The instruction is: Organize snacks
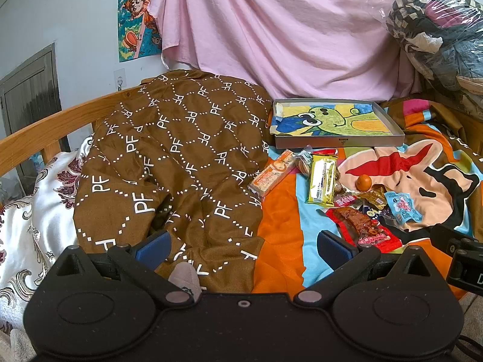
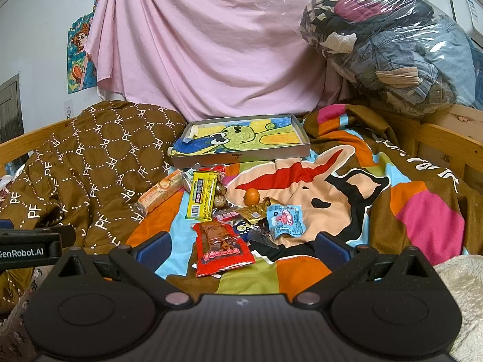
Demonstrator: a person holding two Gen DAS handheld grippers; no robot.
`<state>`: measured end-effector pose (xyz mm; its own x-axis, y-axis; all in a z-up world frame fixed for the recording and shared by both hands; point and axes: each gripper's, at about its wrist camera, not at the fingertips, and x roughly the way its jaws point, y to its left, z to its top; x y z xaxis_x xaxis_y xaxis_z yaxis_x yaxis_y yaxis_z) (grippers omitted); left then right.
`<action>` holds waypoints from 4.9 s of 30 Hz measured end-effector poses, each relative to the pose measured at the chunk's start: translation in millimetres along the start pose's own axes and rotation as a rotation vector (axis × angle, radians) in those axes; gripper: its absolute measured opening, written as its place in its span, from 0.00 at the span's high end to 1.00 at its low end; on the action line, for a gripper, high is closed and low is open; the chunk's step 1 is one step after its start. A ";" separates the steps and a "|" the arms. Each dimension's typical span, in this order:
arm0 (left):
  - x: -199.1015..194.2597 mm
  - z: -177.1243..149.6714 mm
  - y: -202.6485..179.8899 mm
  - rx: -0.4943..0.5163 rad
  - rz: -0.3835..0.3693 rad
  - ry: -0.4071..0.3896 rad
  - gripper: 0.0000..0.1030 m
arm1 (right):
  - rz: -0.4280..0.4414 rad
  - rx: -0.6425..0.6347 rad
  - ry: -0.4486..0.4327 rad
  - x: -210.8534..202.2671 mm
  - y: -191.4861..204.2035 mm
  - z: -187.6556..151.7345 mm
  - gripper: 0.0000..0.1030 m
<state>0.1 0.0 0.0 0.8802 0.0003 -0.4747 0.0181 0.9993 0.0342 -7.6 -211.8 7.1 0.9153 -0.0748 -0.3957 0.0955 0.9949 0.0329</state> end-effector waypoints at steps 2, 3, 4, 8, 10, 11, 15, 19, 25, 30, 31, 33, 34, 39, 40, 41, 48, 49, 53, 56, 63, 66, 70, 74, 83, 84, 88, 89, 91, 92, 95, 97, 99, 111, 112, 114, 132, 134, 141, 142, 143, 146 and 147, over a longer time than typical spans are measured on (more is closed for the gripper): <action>0.1 0.0 0.0 0.000 0.000 0.001 0.01 | 0.000 0.000 0.000 -0.1 0.0 0.1 0.00; 0.1 0.1 0.0 0.000 -0.001 0.000 0.01 | 0.000 0.000 0.000 -0.1 0.0 0.1 0.00; -0.1 0.0 0.0 0.001 -0.001 0.001 0.01 | 0.000 0.000 0.000 0.0 0.0 0.2 0.00; 0.0 0.0 0.0 0.000 -0.001 0.000 0.01 | 0.000 0.000 0.001 0.1 0.1 0.3 0.00; 0.1 0.0 0.0 0.000 0.000 0.001 0.01 | 0.000 0.000 0.001 0.1 0.1 0.4 0.00; 0.1 0.0 0.0 0.000 0.000 0.001 0.01 | 0.000 0.000 0.001 0.1 0.1 0.4 0.00; -0.1 0.0 0.1 0.002 0.002 0.002 0.01 | 0.003 0.005 -0.002 -0.9 0.3 3.0 0.00; 1.1 -1.1 1.6 0.003 0.004 0.001 0.01 | 0.007 0.013 -0.009 -1.7 -1.6 1.3 0.00; 1.3 -1.3 1.7 0.006 0.005 0.003 0.01 | 0.010 0.006 -0.014 -1.2 0.4 0.6 0.00; 4.1 -2.5 0.7 0.010 0.010 0.011 0.01 | 0.013 -0.003 -0.017 -3.9 2.4 1.5 0.00; 4.5 -2.8 0.5 0.011 0.011 0.013 0.01 | 0.013 -0.003 -0.015 -4.0 2.6 1.4 0.00; 5.9 -2.7 0.8 0.013 0.013 0.018 0.01 | 0.014 -0.003 -0.012 -3.5 2.5 1.8 0.00; 6.5 -2.9 1.0 0.013 0.015 0.021 0.01 | 0.015 -0.001 -0.009 -3.8 2.9 2.1 0.00; 13.1 -1.8 0.3 0.012 0.023 0.038 0.01 | 0.012 -0.011 0.009 1.1 3.6 6.1 0.00; 15.8 -1.2 -0.1 0.015 0.024 0.044 0.01 | 0.011 -0.018 0.015 2.8 4.6 7.1 0.00; 18.1 -0.7 -0.1 0.018 0.024 0.049 0.01 | 0.013 -0.022 0.020 4.8 5.5 8.2 0.00; 37.9 7.1 -3.1 0.044 0.035 0.074 0.01 | 0.044 -0.053 0.069 23.8 9.4 13.5 0.00; 41.0 7.8 -3.8 0.048 0.036 0.079 0.01 | 0.054 -0.053 0.079 27.6 9.5 14.6 0.00; 58.2 11.4 -7.4 0.074 0.044 0.103 0.01 | 0.087 -0.051 0.109 41.1 7.7 18.9 0.00; 69.7 13.6 -9.2 0.097 0.047 0.114 0.01 | 0.107 -0.058 0.119 50.6 5.8 21.1 0.00; 99.5 23.6 -17.6 0.135 0.024 0.136 0.01 | 0.157 -0.078 0.156 73.1 -2.9 28.9 0.00; 113.5 32.6 -21.6 0.167 0.006 0.132 0.01 | 0.177 -0.092 0.175 85.0 -8.1 34.7 0.00; 133.2 49.3 -24.1 0.170 -0.007 0.128 0.01 | 0.181 -0.118 0.182 99.5 -12.6 40.7 0.00; 151.2 62.5 -24.9 0.154 -0.030 0.137 0.01 | 0.246 -0.136 0.233 119.2 -15.2 43.8 0.00; 178.3 63.5 -45.8 0.148 -0.092 0.175 0.01 | 0.174 -0.197 0.242 147.8 -28.9 53.9 0.00; 179.8 61.1 -48.5 0.144 -0.101 0.183 0.01 | 0.152 -0.195 0.241 151.3 -32.8 55.8 0.00; 183.5 51.3 -62.6 0.116 -0.134 0.188 0.01 | 0.089 -0.183 0.272 170.7 -53.2 61.7 0.00; 184.2 48.7 -67.3 0.105 -0.150 0.190 0.01 | 0.081 -0.174 0.292 176.4 -58.6 62.3 0.00; 186.1 44.9 -76.0 0.087 -0.180 0.205 0.01 | 0.086 -0.146 0.341 187.6 -69.6 62.7 0.00; 186.8 43.3 -79.6 0.081 -0.193 0.212 0.01 | 0.096 -0.132 0.356 191.9 -73.6 62.8 0.00; 191.0 39.6 -93.3 0.060 -0.235 0.241 0.01 | 0.122 -0.107 0.400 205.9 -85.1 62.7 0.00; 195.3 39.2 -101.3 0.046 -0.254 0.263 0.01 | 0.137 -0.108 0.412 211.5 -88.1 63.3 0.00; 201.1 39.3 -108.3 0.031 -0.255 0.294 0.01 | 0.155 -0.113 0.412 214.6 -90.8 64.1 0.02; 241.6 33.3 -120.4 -0.067 -0.271 0.432 0.07 | 0.191 -0.123 0.473 241.9 -94.3 54.2 0.20; 245.1 33.5 -122.3 -0.069 -0.274 0.448 0.07 | 0.188 -0.116 0.481 244.6 -96.0 52.8 0.20; 252.0 32.4 -125.2 -0.072 -0.279 0.476 0.06 | 0.185 -0.107 0.495 249.3 -98.5 50.2 0.22; 258.7 44.4 -106.4 0.175 -0.401 0.549 0.08 | 0.196 -0.233 0.487 250.5 -92.3 41.2 0.38; 258.6 46.8 -105.7 0.167 -0.391 0.557 0.08 | 0.194 -0.226 0.488 250.1 -92.6 41.4 0.36; 260.2 40.3 -112.6 0.104 -0.363 0.600 0.06 | 0.207 -0.188 0.500 253.5 -92.6 39.8 0.27; 260.2 40.3 -113.5 0.107 -0.359 0.601 0.07 | 0.207 -0.191 0.500 254.3 -92.0 39.2 0.27; 260.3 41.0 -115.1 0.113 -0.356 0.602 0.10 | 0.205 -0.195 0.502 254.7 -91.1 38.6 0.28; 260.7 44.6 -117.6 0.116 -0.387 0.615 0.22 | 0.208 -0.200 0.506 253.4 -90.5 38.5 0.38; 260.6 45.4 -118.2 0.121 -0.395 0.617 0.23 | 0.210 -0.197 0.506 252.6 -91.1 38.6 0.39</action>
<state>248.8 -119.7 -87.8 0.3712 -0.3007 -0.8785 0.3612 0.9184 -0.1618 230.0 -324.0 -60.5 0.6014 0.1189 -0.7901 -0.1863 0.9825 0.0060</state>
